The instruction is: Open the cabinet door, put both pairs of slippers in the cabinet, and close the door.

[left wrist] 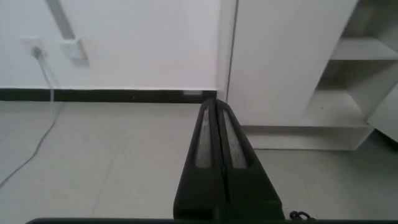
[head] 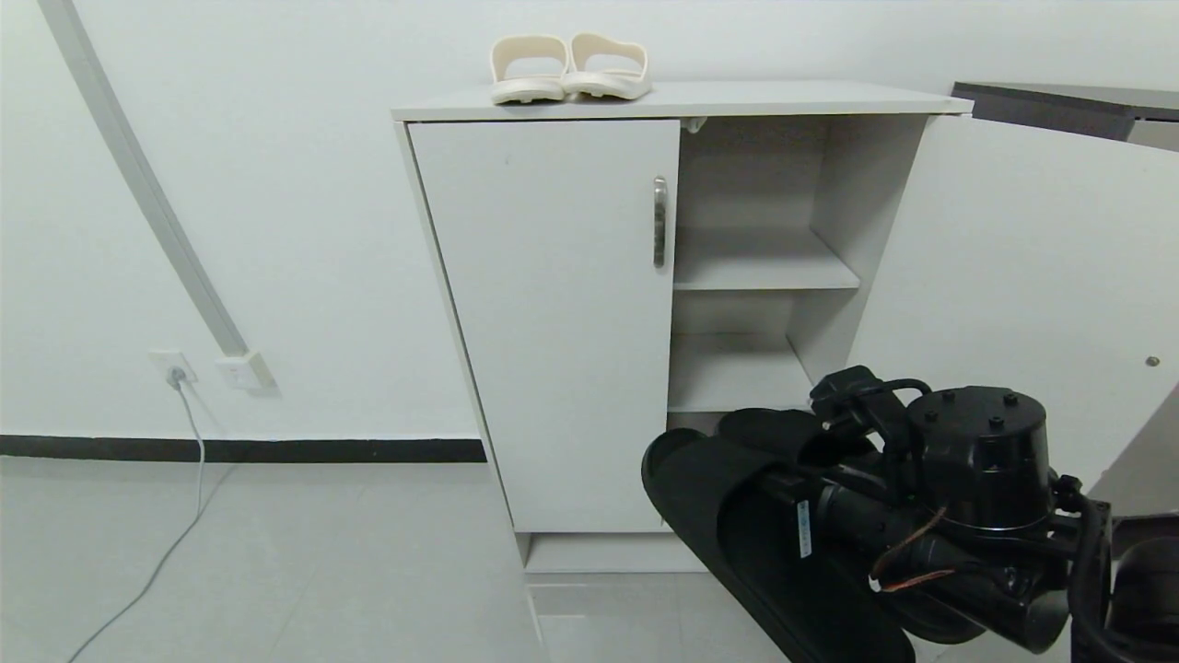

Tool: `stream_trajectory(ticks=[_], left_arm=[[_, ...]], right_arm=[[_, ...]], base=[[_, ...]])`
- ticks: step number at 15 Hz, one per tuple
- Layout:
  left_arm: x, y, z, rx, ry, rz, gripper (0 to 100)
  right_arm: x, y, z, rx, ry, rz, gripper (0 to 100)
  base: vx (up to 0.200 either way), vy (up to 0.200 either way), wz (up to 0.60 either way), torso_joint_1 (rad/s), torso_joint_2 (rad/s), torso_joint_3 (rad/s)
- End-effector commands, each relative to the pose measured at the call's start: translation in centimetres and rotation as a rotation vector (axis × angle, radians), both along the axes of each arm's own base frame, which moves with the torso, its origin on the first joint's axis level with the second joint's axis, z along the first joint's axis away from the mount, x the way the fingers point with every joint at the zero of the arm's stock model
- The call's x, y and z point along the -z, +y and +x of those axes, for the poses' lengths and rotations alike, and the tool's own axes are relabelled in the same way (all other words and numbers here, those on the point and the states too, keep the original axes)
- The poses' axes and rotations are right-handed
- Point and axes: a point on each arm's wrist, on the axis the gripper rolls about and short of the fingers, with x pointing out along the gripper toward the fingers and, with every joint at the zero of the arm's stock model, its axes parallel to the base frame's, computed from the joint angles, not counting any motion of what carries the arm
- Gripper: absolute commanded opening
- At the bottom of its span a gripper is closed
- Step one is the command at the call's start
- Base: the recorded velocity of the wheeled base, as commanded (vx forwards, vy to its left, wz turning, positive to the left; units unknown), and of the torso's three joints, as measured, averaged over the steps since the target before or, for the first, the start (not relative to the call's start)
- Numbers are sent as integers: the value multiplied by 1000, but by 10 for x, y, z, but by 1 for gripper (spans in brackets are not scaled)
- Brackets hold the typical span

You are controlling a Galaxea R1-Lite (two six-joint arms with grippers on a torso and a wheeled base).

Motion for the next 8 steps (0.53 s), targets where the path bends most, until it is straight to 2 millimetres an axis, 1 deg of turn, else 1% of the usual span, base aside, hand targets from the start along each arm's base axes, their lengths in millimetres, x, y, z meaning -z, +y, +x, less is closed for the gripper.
stream_trajectory(ticks=[1, 3, 5, 8], left_arm=[[1, 2, -3, 114, -35, 1, 0], [3, 1, -6, 81, -80, 8, 0], [2, 2, -6, 32, -82, 12, 0], [2, 2, -6, 44, -82, 5, 0]], right_arm=[[1, 0, 0, -1, 2, -1, 0], [1, 1, 0, -2, 3, -5, 0], [3, 2, 0, -1, 6, -10, 0], [13, 10, 8, 77, -5, -29, 0]], base=[[0, 0, 0, 0, 0, 0], [0, 0, 0, 0, 0, 0], [0, 0, 0, 0, 0, 0], [0, 0, 0, 0, 0, 0]])
